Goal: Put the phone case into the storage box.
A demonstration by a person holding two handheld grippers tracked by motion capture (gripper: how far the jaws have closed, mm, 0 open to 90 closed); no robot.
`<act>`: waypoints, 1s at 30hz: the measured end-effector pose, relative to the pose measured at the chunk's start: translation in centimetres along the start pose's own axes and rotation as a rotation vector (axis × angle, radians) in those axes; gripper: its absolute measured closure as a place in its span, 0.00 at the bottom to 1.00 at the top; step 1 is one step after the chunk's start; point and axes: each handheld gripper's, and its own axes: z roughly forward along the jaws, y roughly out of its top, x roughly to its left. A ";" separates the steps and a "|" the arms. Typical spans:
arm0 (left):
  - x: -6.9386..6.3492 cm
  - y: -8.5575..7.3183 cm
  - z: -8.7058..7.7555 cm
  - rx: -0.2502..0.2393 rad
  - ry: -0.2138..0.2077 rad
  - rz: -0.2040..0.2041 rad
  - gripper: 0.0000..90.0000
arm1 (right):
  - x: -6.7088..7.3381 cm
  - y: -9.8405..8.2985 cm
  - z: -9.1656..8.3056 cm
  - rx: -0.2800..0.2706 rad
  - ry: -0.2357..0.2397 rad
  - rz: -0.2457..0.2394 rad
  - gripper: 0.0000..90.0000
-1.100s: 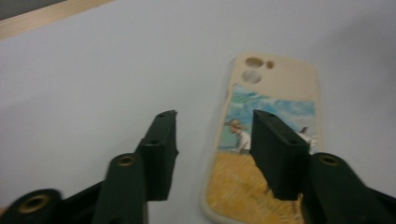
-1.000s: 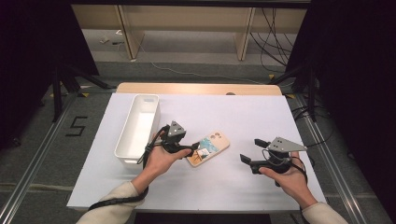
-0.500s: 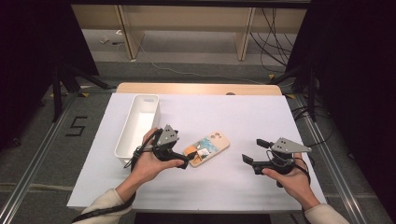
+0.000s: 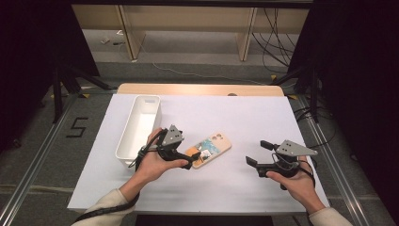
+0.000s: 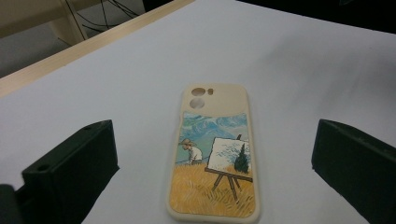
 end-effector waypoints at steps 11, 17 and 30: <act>0.3 0.8 2.4 0.050 0.002 0.018 0.00 | 0.0 0.0 0.1 -0.001 -0.004 0.000 0.17; 0.0 1.9 4.3 0.058 -0.021 0.040 0.00 | 0.0 0.0 0.1 -0.004 -0.007 0.005 0.17; -0.6 3.3 8.1 0.089 -0.057 0.062 0.00 | 0.1 0.0 0.1 -0.006 0.000 0.003 0.17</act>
